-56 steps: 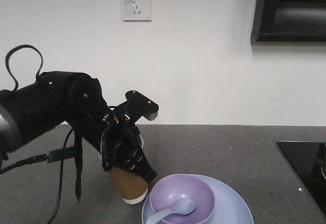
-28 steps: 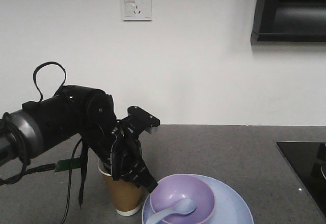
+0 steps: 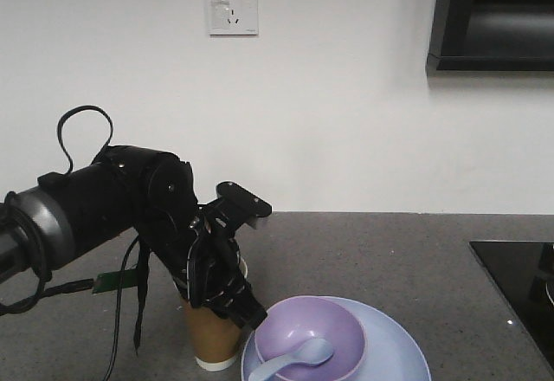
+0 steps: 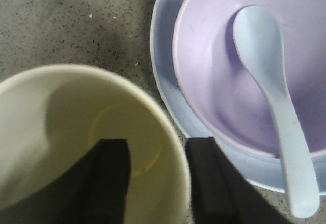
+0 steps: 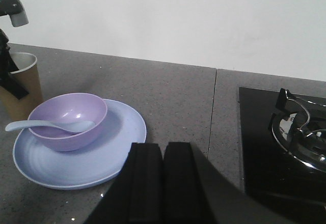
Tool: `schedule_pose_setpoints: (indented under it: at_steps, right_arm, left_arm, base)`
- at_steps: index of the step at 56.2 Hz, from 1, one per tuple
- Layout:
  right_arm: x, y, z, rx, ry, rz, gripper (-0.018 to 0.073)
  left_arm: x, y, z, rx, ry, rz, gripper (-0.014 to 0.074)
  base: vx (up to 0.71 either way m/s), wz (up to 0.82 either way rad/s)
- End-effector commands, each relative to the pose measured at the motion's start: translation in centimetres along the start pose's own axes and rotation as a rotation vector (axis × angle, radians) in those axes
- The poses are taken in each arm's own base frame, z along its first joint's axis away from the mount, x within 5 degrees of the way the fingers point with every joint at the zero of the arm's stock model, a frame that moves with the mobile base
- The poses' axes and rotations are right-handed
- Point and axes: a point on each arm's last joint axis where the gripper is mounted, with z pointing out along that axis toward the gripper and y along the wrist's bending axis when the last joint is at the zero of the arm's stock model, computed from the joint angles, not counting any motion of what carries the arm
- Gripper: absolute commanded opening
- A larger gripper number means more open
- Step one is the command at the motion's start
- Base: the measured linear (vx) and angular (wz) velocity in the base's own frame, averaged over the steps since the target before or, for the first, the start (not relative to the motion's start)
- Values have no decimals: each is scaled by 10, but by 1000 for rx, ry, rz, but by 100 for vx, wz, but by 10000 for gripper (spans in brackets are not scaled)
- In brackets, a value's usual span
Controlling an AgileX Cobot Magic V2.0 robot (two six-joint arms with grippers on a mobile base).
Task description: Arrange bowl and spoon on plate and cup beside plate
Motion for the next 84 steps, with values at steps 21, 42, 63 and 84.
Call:
schedule_pose_setpoints:
  at_steps: [21, 42, 63, 84]
  right_arm:
    - [-14, 0, 0, 3, -85, -18, -8]
    - [-14, 0, 0, 5, -89, -21, -8]
    - [-13, -1, -2, 6, -79, -22, -8]
    - [-11, -1, -2, 12, -60, -27, -8]
  left_arm:
    - [-8, -6, -56, -30, -165, 4, 549]
    - [14, -22, -157, -73, -361, 12, 369]
    - [115, -49, -200, -148, -664, -16, -5]
    - [242, -77, -173, -150, -979, -110, -3]
  base:
    - [0, 0]
    - [0, 0]
    - [0, 0]
    - [0, 0]
